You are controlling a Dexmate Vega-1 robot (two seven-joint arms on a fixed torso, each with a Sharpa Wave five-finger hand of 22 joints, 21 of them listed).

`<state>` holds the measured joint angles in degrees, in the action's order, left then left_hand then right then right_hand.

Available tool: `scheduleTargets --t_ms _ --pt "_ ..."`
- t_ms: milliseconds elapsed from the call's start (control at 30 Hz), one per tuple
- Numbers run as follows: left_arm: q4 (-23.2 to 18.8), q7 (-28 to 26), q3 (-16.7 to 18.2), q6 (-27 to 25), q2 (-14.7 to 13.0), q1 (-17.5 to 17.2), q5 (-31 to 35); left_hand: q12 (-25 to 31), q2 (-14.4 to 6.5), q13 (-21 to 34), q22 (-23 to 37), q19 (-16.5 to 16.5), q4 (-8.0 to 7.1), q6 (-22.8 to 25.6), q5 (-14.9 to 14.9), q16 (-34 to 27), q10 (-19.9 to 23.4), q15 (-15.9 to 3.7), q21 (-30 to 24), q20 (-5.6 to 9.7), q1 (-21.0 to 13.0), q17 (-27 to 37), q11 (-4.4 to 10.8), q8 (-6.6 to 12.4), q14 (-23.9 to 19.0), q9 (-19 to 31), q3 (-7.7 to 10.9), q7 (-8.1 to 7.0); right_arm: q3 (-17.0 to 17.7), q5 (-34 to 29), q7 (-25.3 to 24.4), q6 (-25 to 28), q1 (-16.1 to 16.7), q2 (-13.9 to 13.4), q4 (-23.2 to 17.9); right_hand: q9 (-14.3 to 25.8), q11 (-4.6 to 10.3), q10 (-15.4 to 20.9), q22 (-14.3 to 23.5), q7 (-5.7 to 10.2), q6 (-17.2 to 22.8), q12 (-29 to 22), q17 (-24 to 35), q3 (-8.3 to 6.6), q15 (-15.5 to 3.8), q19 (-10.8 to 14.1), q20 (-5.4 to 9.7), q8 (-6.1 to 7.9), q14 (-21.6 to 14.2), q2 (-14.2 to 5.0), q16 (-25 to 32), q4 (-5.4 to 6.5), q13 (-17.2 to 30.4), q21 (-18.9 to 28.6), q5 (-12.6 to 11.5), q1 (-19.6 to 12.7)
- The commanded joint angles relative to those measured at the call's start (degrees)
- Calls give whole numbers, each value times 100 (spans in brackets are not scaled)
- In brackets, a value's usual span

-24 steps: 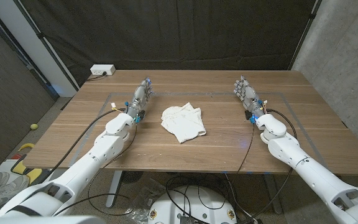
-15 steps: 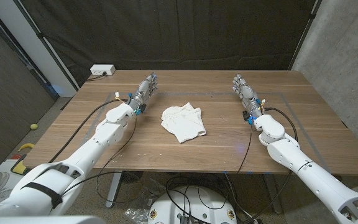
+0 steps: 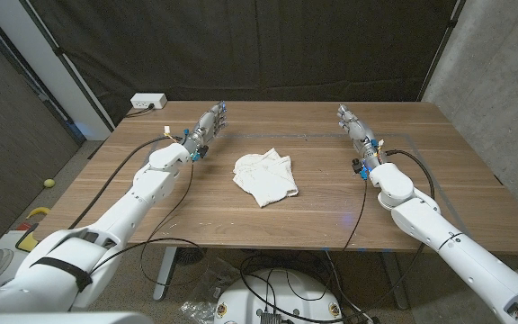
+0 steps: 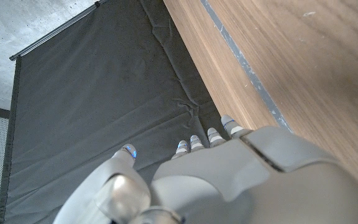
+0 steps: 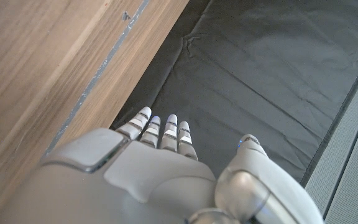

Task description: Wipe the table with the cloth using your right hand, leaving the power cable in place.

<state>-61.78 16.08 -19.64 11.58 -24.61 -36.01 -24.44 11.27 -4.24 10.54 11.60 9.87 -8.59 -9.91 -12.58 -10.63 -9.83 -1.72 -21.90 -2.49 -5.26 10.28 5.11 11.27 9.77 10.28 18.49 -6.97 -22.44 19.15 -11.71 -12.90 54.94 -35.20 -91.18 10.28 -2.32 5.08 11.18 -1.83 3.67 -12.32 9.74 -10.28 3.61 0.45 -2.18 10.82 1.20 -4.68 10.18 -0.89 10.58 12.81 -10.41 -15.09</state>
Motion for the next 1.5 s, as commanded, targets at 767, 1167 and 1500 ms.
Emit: scheduleTargets --t_ms 767,1167,1500 --pt "-1100 -507 286 -184 -351 -654 83 74 55 26 21 429 25 -380 -47 -56 -388 196 -55 -203 -16 28 -83 48 432 31 -65 -110 -1340 -2805 -785 1634 -624 -856 -1385 31 10 119 6 231 114 -37 18 -125 22 85 -123 72 -134 -75 58 -167 9 9 -18 -242" --pt "-982 -470 275 -165 -334 -601 79 89 58 30 23 408 35 -330 -57 -61 -343 206 -58 -222 -18 32 -117 48 392 35 -82 -119 -1911 -3865 -712 2287 -1018 -1010 -1755 33 120 320 4 341 283 -98 14 -197 -100 193 -143 110 -319 -137 89 -262 8 36 -14 -362" --pt "-928 -440 259 -160 -334 -560 100 89 57 32 24 387 39 -298 -63 -66 -334 221 -63 -210 -18 35 -116 47 361 35 -93 -133 -2494 -4935 -312 2954 -1386 -1071 -2118 33 194 385 5 395 377 -108 13 -222 -174 280 -143 120 -386 -150 80 -310 6 60 -5 -412"
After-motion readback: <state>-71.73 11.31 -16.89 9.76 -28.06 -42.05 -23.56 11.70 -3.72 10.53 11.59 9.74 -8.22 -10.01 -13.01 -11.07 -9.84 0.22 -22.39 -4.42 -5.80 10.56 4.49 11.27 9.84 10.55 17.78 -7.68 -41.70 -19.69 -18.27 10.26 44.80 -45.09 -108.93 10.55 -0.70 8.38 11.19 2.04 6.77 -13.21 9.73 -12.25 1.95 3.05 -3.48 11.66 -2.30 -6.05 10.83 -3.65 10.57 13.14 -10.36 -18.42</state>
